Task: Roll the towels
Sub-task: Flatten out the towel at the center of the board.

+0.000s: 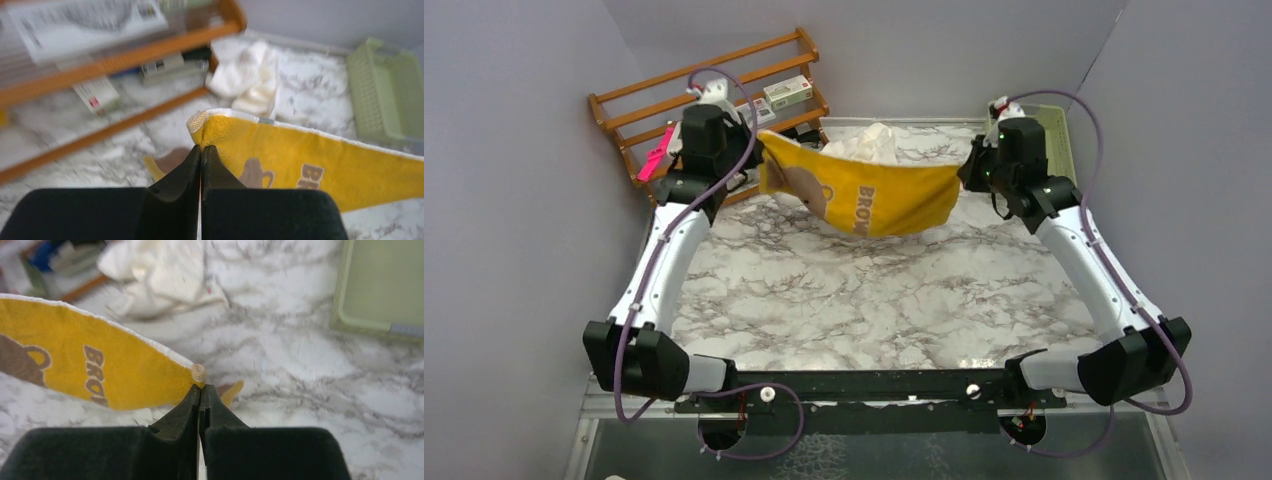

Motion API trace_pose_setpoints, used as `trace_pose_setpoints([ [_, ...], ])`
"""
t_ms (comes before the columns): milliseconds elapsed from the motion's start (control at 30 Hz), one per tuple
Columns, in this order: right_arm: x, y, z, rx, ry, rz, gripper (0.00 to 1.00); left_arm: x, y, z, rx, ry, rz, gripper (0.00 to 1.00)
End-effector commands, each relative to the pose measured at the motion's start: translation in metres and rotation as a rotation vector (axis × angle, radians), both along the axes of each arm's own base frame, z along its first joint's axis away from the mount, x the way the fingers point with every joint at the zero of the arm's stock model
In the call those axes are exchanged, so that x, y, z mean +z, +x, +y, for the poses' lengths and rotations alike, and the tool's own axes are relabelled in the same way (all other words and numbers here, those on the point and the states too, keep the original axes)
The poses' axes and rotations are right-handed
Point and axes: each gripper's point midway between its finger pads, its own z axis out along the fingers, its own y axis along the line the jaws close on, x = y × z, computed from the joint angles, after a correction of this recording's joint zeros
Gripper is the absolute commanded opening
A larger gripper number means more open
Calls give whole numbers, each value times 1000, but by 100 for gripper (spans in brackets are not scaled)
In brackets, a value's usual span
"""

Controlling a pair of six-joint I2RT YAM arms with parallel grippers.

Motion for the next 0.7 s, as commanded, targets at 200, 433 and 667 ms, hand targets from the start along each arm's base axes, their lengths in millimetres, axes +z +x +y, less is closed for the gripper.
trace_pose_setpoints([
  [200,216,-43,-27,-56,129,-608,1,250,-81,72,233,-6,-599,0],
  [433,218,-105,-31,21,175,-662,1,234,-155,79,254,-37,-565,0],
  [667,165,-127,-24,73,205,-519,1,147,-172,74,236,-46,-373,0],
])
